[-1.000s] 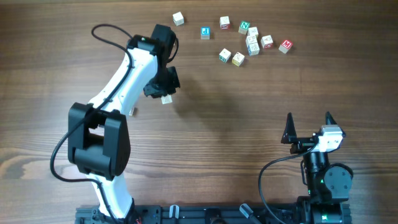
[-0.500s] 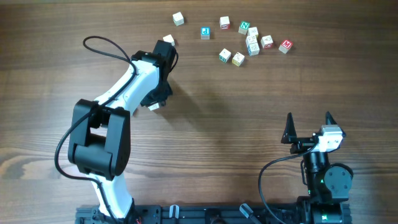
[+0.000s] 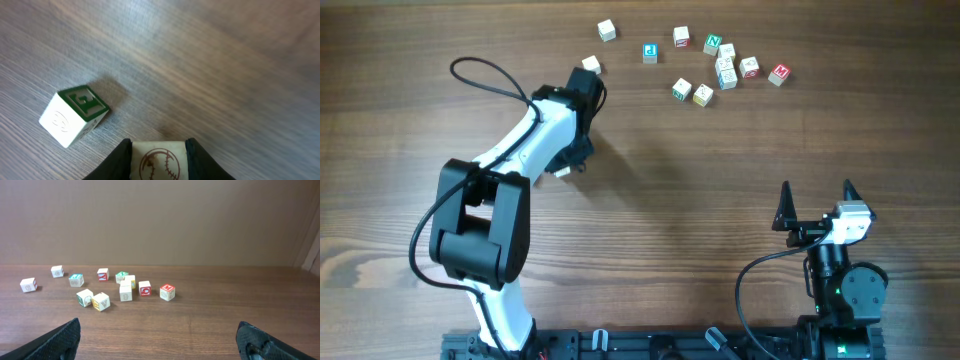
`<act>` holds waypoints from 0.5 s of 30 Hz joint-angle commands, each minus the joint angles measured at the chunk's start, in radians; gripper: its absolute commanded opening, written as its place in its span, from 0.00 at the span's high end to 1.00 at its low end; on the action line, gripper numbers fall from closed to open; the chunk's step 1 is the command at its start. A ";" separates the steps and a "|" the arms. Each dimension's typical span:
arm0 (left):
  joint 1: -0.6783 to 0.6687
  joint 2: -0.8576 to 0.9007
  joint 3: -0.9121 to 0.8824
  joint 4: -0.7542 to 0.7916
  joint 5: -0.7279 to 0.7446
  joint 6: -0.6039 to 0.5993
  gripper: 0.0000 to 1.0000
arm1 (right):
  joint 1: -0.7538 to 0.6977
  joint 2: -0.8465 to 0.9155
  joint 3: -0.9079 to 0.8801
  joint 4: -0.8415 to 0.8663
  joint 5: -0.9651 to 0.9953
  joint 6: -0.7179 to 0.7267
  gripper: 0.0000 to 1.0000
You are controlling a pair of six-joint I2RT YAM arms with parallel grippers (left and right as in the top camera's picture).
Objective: Form a horizontal line
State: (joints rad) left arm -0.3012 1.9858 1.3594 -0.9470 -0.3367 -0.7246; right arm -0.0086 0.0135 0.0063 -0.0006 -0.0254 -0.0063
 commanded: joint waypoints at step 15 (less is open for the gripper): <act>-0.005 -0.011 0.056 0.094 -0.024 0.172 0.30 | -0.004 -0.006 -0.001 0.003 -0.012 -0.017 0.00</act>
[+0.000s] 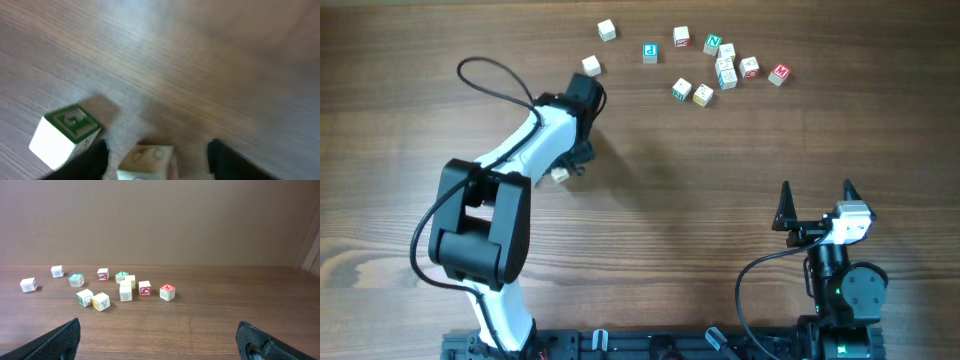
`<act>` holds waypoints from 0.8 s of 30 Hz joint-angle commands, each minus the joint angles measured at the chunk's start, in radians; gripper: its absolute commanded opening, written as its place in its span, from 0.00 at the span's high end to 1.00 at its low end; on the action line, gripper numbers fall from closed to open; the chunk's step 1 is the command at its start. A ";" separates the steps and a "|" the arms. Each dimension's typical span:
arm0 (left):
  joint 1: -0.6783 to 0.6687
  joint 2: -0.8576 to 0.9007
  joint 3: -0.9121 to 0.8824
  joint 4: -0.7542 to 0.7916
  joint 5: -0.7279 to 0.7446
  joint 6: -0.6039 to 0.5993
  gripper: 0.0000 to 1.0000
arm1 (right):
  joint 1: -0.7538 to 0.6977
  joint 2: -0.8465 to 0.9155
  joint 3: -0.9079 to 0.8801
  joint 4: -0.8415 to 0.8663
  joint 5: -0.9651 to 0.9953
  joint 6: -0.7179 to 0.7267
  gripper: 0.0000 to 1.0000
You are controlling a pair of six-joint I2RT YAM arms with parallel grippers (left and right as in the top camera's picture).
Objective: Form a horizontal line
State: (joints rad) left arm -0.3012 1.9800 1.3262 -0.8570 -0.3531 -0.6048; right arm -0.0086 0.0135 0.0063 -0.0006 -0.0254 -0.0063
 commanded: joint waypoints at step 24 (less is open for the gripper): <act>-0.106 -0.150 0.301 0.318 0.320 0.321 0.00 | -0.004 -0.006 -0.001 0.003 -0.012 -0.017 0.00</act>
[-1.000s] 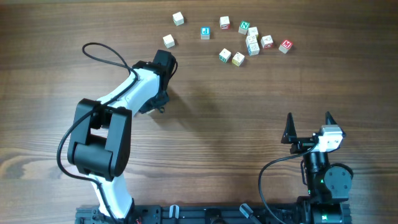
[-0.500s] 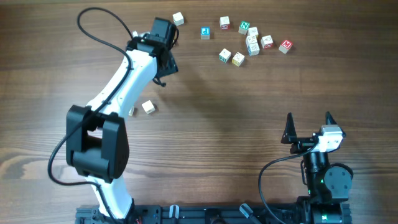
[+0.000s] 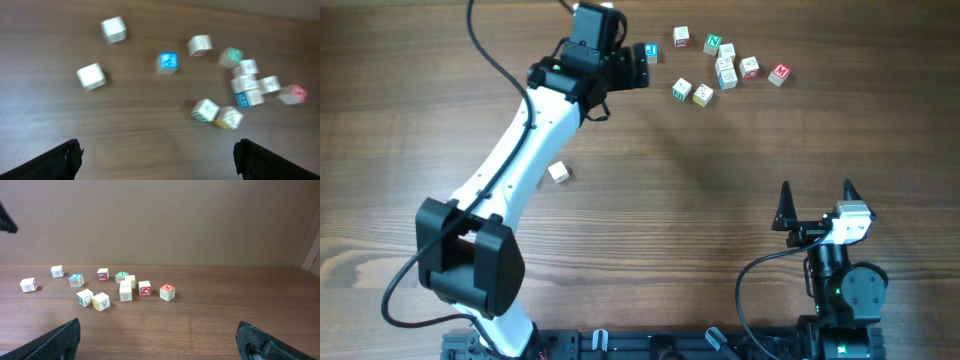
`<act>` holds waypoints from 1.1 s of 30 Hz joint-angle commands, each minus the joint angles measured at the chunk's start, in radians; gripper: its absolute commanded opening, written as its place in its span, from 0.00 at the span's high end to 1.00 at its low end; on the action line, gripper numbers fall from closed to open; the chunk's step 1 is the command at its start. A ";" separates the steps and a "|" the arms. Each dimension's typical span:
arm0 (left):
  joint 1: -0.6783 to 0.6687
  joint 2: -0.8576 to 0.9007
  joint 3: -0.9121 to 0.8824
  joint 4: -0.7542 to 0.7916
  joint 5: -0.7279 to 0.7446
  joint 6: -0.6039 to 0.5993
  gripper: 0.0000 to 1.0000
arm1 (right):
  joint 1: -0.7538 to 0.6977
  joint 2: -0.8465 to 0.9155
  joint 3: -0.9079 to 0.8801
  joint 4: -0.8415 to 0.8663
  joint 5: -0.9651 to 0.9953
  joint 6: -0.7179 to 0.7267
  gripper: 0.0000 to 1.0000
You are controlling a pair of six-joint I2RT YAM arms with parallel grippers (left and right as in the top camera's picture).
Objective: Form a horizontal line
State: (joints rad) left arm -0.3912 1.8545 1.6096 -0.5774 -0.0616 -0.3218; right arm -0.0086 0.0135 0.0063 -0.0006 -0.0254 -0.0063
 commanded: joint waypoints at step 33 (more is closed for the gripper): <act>-0.021 -0.531 -0.283 -0.814 -0.243 0.045 0.00 | -0.004 -0.006 -0.001 0.003 -0.012 -0.017 0.00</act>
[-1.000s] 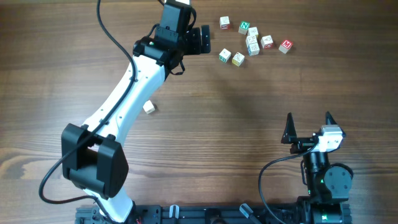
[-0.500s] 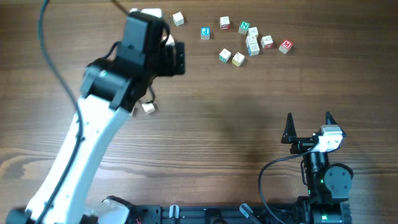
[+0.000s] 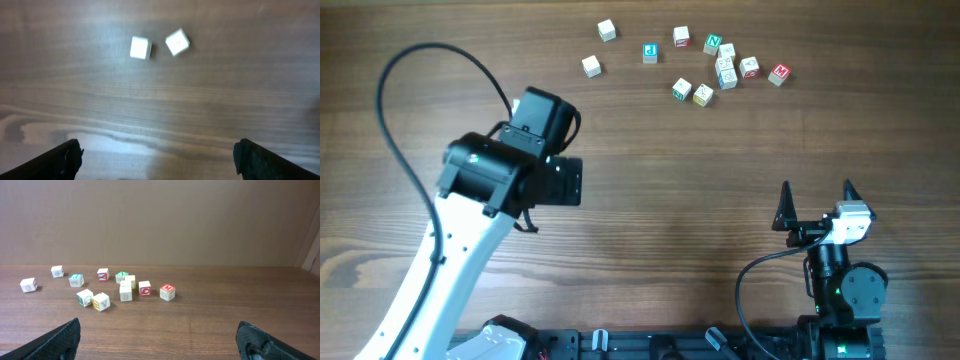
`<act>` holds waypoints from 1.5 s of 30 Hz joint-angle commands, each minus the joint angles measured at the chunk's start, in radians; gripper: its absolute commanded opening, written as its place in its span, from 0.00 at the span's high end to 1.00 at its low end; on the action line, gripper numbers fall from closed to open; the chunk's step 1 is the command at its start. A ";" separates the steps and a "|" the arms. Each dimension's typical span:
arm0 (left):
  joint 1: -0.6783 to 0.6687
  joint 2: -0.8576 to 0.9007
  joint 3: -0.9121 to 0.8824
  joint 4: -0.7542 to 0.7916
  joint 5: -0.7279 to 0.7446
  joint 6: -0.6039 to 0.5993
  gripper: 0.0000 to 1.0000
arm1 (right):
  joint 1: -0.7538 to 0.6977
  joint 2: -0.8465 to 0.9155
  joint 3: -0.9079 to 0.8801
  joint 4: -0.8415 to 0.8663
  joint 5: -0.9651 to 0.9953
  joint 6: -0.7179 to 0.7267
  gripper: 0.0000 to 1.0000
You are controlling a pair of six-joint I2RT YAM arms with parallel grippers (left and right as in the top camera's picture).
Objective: Form a horizontal line
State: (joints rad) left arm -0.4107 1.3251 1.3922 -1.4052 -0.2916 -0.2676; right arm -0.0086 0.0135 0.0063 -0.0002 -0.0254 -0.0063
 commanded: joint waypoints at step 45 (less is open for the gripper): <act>-0.002 -0.001 -0.103 0.078 -0.024 -0.009 0.00 | -0.004 0.685 0.391 0.202 -0.295 0.518 0.01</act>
State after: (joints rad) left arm -0.4107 1.3254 1.2938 -1.3293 -0.3023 -0.2676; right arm -0.0086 0.5404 0.2955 0.2096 -0.2611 0.5468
